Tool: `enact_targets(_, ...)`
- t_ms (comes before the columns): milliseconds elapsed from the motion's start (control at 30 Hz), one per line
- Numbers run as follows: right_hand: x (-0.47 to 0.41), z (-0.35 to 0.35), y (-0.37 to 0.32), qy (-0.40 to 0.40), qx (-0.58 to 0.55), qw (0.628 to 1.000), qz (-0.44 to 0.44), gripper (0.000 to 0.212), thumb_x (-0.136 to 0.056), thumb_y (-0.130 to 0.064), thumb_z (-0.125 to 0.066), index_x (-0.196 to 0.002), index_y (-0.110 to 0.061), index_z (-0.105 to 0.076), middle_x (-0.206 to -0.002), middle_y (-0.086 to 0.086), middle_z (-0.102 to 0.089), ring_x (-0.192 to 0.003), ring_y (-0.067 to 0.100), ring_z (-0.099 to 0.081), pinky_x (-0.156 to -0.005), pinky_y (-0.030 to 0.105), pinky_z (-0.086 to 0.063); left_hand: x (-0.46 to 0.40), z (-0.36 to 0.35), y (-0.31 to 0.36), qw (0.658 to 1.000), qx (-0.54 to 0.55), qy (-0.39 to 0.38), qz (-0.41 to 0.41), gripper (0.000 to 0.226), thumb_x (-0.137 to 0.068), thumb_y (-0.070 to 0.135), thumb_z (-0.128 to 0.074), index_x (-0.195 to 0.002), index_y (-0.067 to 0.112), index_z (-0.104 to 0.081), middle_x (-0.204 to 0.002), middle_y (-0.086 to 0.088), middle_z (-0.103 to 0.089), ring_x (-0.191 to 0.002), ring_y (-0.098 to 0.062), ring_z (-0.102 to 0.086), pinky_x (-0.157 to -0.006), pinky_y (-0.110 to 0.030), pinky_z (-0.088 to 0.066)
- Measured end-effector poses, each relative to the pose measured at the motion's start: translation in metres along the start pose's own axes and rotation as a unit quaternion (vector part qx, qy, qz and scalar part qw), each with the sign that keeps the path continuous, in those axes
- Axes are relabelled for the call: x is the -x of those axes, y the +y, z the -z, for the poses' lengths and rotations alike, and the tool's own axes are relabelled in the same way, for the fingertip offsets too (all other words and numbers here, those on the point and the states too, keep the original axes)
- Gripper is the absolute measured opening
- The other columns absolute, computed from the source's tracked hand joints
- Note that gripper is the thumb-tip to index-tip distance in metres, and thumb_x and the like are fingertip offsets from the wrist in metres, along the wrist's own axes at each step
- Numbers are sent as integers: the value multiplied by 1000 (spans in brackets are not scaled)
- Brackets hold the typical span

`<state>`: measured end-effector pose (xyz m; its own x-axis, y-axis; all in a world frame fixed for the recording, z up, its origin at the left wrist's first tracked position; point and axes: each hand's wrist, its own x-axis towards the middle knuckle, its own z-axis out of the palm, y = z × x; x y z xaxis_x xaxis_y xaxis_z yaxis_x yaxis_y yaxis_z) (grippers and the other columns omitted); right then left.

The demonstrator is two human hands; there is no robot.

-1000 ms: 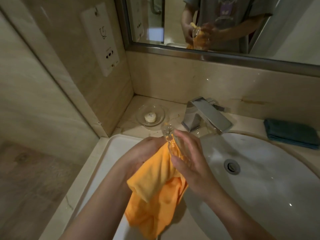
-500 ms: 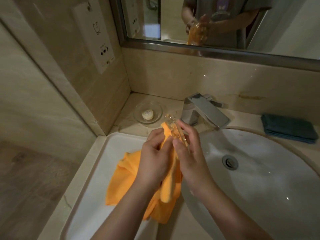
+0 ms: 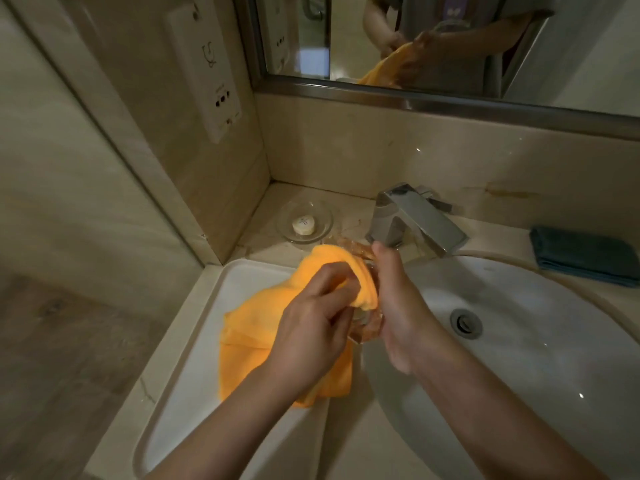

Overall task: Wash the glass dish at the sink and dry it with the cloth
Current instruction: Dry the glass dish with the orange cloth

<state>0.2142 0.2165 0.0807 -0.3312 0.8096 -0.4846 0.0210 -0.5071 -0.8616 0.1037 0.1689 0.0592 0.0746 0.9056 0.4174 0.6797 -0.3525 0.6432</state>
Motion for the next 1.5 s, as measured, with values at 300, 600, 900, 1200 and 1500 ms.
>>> enact_targets(300,-5,12,-27,-73,63,992,-87,50,-86,-66,-34,-102,-31,-66,-82,3,-69,-74,24,-64,-67,46,-55,-4,22,-3,983,-103,-119,-98,22,-78,15,-45,-89,15,-65,-106,1,-59,-78,-11,-52,-52,-16,-35)
enact_targets(600,-9,15,-33,-39,107,988,-103,44,-89,-59,-37,-115,-29,-57,-102,2,-64,-78,24,-64,-49,41,-56,-16,28,14,958,-170,-195,-125,20,-70,13,-52,-82,16,-68,-99,0,-66,-66,-14,-58,-39,-19,-33)
enact_targets(900,-11,25,-27,-69,61,987,-130,13,-90,-37,-51,-86,-26,-57,-56,-3,-64,-42,14,-61,-35,27,-49,-21,37,21,895,-275,-290,-196,38,-64,6,-29,-61,16,-66,-81,2,-68,-53,-18,-58,-31,-17,-35)
enact_targets(1200,-10,19,-27,-36,37,996,-67,18,-91,-41,-50,-104,-32,-58,-91,-1,-65,-64,20,-64,-53,39,-56,-32,28,51,794,-450,-407,-10,31,-95,4,-32,-120,3,-50,-133,-13,-36,-113,-32,-42,-47,-26,-15)
enact_targets(1500,-7,1,-19,42,31,997,48,19,-93,-36,-48,-110,-32,-57,-102,-2,-66,-69,12,-63,-66,32,-48,-38,12,44,808,-470,-342,100,38,-98,13,-34,-132,-1,-40,-137,-21,-26,-119,-33,-43,-63,-29,-31)
